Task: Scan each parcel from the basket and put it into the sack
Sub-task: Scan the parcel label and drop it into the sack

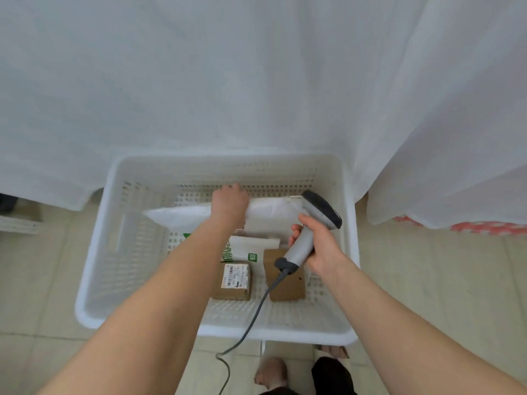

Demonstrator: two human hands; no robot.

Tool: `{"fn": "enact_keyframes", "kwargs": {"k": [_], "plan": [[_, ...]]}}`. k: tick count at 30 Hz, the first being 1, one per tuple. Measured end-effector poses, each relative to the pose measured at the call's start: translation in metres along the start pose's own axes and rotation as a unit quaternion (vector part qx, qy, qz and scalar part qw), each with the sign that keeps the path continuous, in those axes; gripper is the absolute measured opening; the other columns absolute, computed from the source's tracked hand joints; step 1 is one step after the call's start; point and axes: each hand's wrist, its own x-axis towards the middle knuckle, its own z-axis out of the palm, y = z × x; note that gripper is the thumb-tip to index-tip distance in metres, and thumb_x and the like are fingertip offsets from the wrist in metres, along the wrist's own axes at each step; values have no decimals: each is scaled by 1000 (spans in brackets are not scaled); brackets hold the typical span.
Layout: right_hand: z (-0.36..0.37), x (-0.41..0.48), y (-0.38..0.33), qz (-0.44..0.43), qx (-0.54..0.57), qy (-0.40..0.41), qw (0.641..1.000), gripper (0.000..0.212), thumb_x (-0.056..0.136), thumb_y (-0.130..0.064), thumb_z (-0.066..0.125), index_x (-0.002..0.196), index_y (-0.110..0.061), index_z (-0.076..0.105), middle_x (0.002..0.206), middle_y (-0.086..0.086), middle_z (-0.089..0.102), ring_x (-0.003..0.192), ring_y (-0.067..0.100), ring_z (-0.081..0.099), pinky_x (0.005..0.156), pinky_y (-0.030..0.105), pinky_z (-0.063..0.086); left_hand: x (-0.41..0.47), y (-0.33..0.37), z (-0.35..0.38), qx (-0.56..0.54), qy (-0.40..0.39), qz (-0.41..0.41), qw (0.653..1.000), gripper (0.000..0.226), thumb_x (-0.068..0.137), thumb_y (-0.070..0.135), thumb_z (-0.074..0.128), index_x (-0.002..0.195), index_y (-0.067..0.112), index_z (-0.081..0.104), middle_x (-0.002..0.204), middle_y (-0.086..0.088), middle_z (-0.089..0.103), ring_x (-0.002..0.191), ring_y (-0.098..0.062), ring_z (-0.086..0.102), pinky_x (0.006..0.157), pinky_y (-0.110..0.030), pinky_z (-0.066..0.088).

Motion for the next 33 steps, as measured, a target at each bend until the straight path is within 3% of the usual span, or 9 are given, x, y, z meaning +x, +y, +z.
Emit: {"fn": "enact_keyframes", "kwargs": {"k": [4, 10, 13, 16, 20, 24, 26, 29, 33], "plan": [[26, -63, -2, -31, 0, 0, 1000, 8, 89, -12, 67, 91, -8, 61, 67, 5, 59, 61, 13, 53, 64, 27, 48, -56, -42, -31, -68, 18, -39, 997, 59, 83, 41, 68, 129, 11, 45, 125, -6, 56, 118, -25, 49, 85, -36, 47], [72, -169, -7, -59, 9, 10, 998, 11, 89, -14, 68, 82, -10, 60, 69, 3, 59, 58, 11, 51, 60, 24, 45, -145, -111, -104, -267, 34, -104, 957, 58, 80, 37, 71, 122, 9, 43, 119, -9, 54, 102, -32, 61, 65, -34, 42], [93, -222, -11, -65, 6, 18, 998, 11, 88, -14, 68, 82, -10, 60, 69, 4, 59, 58, 11, 52, 59, 24, 45, -189, -144, -142, -360, 52, -102, 926, 55, 78, 31, 71, 125, 13, 48, 119, -10, 54, 104, -32, 59, 72, -36, 45], [111, -272, -16, -72, 4, 17, 997, 12, 87, -15, 70, 81, -10, 61, 63, 4, 62, 58, 12, 53, 59, 25, 45, -234, -172, -175, -430, 65, -91, 896, 45, 76, 26, 69, 117, 16, 54, 106, -7, 59, 94, -29, 59, 68, -31, 43], [122, -331, -25, -89, 4, 12, 996, 20, 87, -22, 71, 80, -8, 60, 59, 4, 64, 58, 13, 53, 58, 27, 45, -287, -200, -212, -570, 84, -72, 814, 45, 72, 9, 70, 114, 17, 60, 98, -5, 63, 87, -25, 58, 72, -33, 46], [114, -382, -36, -100, 14, 14, 995, 24, 87, -29, 71, 83, -10, 58, 73, 5, 62, 64, 15, 57, 61, 29, 49, -344, -226, -240, -644, 105, -61, 755, 62, 59, 8, 72, 119, 19, 59, 105, -4, 63, 96, -24, 56, 79, -34, 47], [107, -406, -42, -102, 21, 13, 994, 27, 86, -34, 73, 89, -11, 59, 81, 5, 61, 73, 17, 60, 67, 32, 53, -374, -235, -253, -665, 123, -45, 735, 62, 62, -4, 69, 118, 20, 58, 104, -3, 63, 96, -20, 55, 75, -29, 47], [96, -440, -47, -104, 23, -1, 994, 42, 84, -40, 74, 109, -11, 58, 102, 7, 62, 89, 21, 62, 81, 37, 54, -423, -248, -272, -665, 134, -15, 734, 62, 67, -16, 64, 117, 20, 57, 101, -2, 61, 93, -16, 53, 67, -20, 45], [73, -483, -50, -90, 29, -11, 995, 51, 80, -45, 75, 117, -16, 57, 113, 8, 63, 93, 27, 63, 84, 44, 54, -489, -270, -292, -665, 126, -13, 736, 62, 50, 6, 63, 106, 31, 62, 103, 2, 65, 96, -14, 57, 81, -25, 46]]}}
